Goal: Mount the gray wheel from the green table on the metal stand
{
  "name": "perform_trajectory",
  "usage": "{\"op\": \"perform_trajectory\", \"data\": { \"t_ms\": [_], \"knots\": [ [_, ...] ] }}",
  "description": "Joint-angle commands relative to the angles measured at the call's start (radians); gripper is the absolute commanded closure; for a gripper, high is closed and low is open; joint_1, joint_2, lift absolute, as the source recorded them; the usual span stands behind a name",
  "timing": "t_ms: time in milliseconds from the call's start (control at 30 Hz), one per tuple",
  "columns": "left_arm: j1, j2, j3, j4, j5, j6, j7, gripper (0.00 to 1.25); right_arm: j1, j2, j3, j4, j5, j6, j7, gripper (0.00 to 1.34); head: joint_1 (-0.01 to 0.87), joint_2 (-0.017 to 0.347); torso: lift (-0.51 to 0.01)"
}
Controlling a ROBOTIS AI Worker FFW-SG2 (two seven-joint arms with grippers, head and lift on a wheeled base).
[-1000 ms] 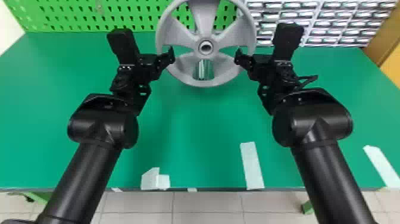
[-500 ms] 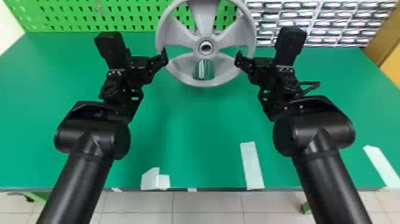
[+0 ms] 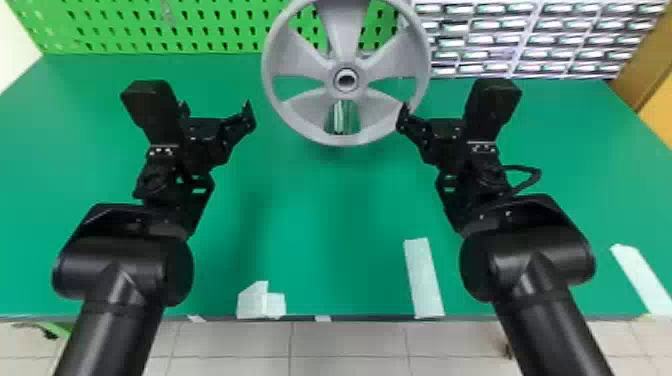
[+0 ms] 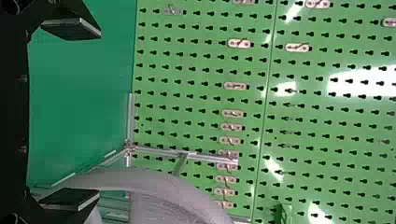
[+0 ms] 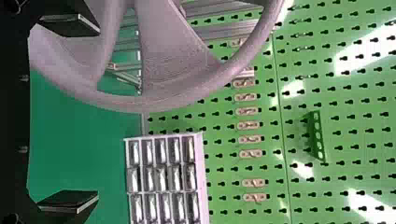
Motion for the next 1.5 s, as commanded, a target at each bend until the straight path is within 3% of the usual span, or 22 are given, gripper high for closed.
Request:
{"op": "perform_trajectory", "data": {
  "t_ms": [0,533,867,1467],
  "knots": [
    [0.027,0.0,0.026,-0.014,-0.014,0.0,-0.013,0.09,0.026,-0.004,0.003,0.002,0.015,-0.05,0.005,0.08,0.868,0.052,-0.093],
    [0.076,-0.001,0.074,-0.019,-0.074,-0.094,-0.042,0.12,0.07,-0.014,0.005,0.084,0.039,-0.27,0.069,0.08,0.868,0.052,-0.093],
    [0.082,-0.001,0.074,0.032,-0.065,-0.194,-0.059,0.12,0.081,-0.014,0.0,0.104,0.055,-0.315,0.075,0.08,0.868,0.052,-0.093],
    [0.088,-0.001,0.074,0.07,-0.025,-0.223,-0.084,0.14,0.089,-0.013,-0.011,0.123,0.062,-0.35,0.077,0.08,0.868,0.052,-0.093]
  ]
}}
